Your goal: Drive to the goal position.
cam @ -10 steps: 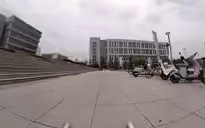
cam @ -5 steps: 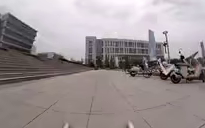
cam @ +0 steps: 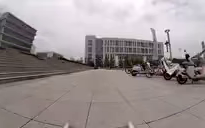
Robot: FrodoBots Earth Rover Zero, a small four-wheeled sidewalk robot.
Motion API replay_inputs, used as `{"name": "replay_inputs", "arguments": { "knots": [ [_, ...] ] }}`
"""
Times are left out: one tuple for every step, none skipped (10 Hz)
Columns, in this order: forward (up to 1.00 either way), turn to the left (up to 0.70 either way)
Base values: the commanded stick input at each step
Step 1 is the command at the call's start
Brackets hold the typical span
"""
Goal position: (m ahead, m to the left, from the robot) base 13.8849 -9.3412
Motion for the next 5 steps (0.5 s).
{"name": "replay_inputs", "arguments": {
  "knots": [
    [0.70,-0.14],
    [0.70,-0.14],
    [0.70,-0.14],
    [0.70,-0.14],
    [0.70,-0.10]
  ]
}}
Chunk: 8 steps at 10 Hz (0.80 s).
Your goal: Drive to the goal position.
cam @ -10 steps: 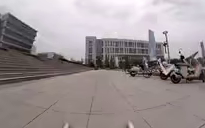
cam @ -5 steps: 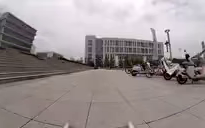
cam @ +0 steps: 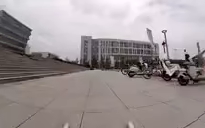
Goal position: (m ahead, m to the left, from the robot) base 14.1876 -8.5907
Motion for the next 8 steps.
{"name": "replay_inputs", "arguments": {
  "knots": [
    [0.70,-0.03],
    [0.70,0.00],
    [0.70,0.00],
    [0.70,0.00],
    [0.70,0.00],
    [0.70,0.00],
    [0.70,0.00],
    [0.70,0.00]
  ]
}}
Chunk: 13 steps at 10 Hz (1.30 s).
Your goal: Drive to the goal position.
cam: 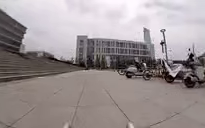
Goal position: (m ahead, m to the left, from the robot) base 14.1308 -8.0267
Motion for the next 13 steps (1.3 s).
{"name": "replay_inputs", "arguments": {
  "knots": [
    [0.70,0.00],
    [0.70,0.00],
    [0.70,0.00],
    [0.70,0.00],
    [0.70,0.00],
    [0.70,0.00],
    [0.70,0.00],
    [0.70,0.00],
    [0.70,0.00],
    [0.70,0.00],
    [0.70,0.00],
    [0.70,0.00],
    [0.70,0.00]
  ]
}}
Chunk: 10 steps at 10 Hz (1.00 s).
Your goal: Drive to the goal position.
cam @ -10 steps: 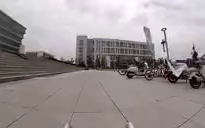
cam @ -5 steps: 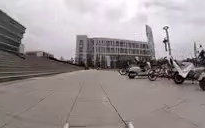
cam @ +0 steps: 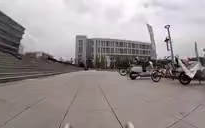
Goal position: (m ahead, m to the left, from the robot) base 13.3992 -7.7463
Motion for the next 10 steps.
{"name": "replay_inputs", "arguments": {
  "knots": [
    [0.70,0.00],
    [0.70,0.00],
    [0.70,0.00],
    [0.70,0.00],
    [0.70,0.00],
    [0.70,0.00],
    [0.70,0.00],
    [0.70,0.00],
    [0.70,0.00],
    [0.70,0.00]
  ]
}}
